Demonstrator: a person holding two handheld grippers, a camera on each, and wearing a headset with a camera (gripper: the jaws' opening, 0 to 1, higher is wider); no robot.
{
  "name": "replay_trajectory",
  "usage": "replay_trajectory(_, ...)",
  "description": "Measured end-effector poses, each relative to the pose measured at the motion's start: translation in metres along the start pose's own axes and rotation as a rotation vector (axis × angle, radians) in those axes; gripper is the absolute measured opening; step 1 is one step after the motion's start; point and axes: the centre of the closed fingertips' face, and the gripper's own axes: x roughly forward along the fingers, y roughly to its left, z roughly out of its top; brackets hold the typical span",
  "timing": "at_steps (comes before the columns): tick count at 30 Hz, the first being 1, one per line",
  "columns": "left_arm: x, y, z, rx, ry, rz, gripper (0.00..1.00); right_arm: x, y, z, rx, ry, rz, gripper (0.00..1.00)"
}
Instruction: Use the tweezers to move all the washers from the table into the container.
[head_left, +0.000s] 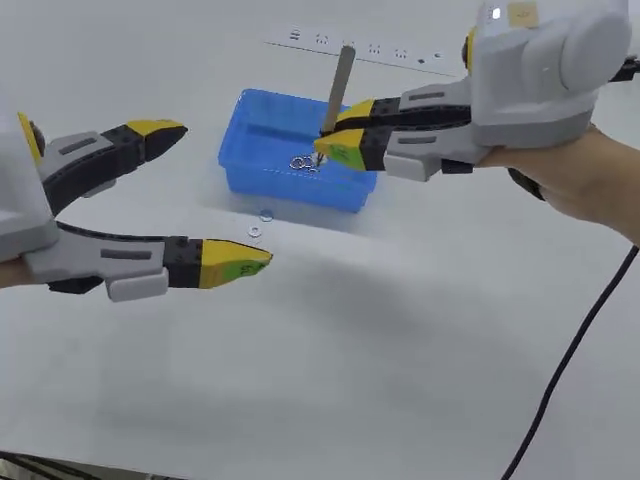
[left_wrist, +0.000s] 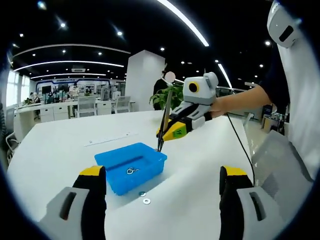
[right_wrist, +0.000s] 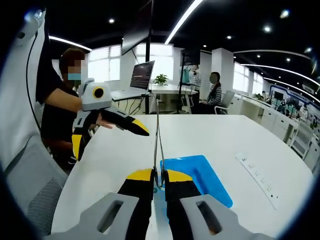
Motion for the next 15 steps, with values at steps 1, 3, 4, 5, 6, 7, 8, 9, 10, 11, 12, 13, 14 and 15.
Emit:
replay_trajectory(1,0.000,0.001,0.000,-0.001,-0.001,0.003,1.00,0.000,-0.005,0.001,0.002,-0.004,-0.007,0.09)
replay_trajectory(3,0.000,0.002,0.001,0.001,-0.001,0.013,0.99,0.002,-0.018,0.003,0.013,-0.023,-0.032,0.09)
replay_trajectory(4,0.000,0.002,0.000,0.003,0.001,0.017,1.00,0.004,-0.024,0.001,0.015,-0.023,-0.041,0.09)
replay_trajectory(5,0.000,0.003,0.001,0.006,0.002,0.022,0.99,0.007,-0.034,-0.003,0.020,-0.020,-0.053,0.09)
replay_trajectory(6,0.000,0.003,0.001,0.007,0.001,0.024,0.99,0.010,-0.039,-0.006,0.027,-0.019,-0.060,0.09)
replay_trajectory(7,-0.001,0.003,0.002,0.003,-0.004,0.025,0.99,0.014,-0.045,-0.011,0.044,-0.018,-0.070,0.09)
replay_trajectory(8,-0.001,0.003,0.003,-0.002,-0.008,0.024,0.99,0.017,-0.048,-0.014,0.052,-0.017,-0.074,0.09)
replay_trajectory(9,-0.002,0.002,0.005,-0.010,-0.020,0.022,0.99,0.022,-0.053,-0.020,0.054,-0.014,-0.077,0.09)
replay_trajectory(10,-0.002,0.002,0.007,-0.020,-0.030,0.023,1.00,0.026,-0.056,-0.024,0.060,-0.009,-0.081,0.09)
replay_trajectory(11,-0.004,0.003,0.008,-0.026,-0.037,0.027,1.00,0.027,-0.057,-0.026,0.062,-0.006,-0.083,0.09)
replay_trajectory(12,-0.004,0.003,0.008,-0.023,-0.035,0.029,1.00,0.031,-0.060,-0.032,0.078,0.002,-0.085,0.09)
replay_trajectory(13,-0.005,0.004,0.007,-0.022,-0.034,0.037,1.00,0.034,-0.061,-0.036,0.084,0.004,-0.086,0.09)
replay_trajectory(14,-0.005,0.005,0.007,-0.024,-0.032,0.041,1.00,0.039,-0.063,-0.041,0.092,0.011,-0.089,0.09)
replay_trajectory(15,-0.007,0.005,0.005,-0.026,-0.028,0.044,1.00,0.041,-0.064,-0.044,0.097,0.016,-0.089,0.09)
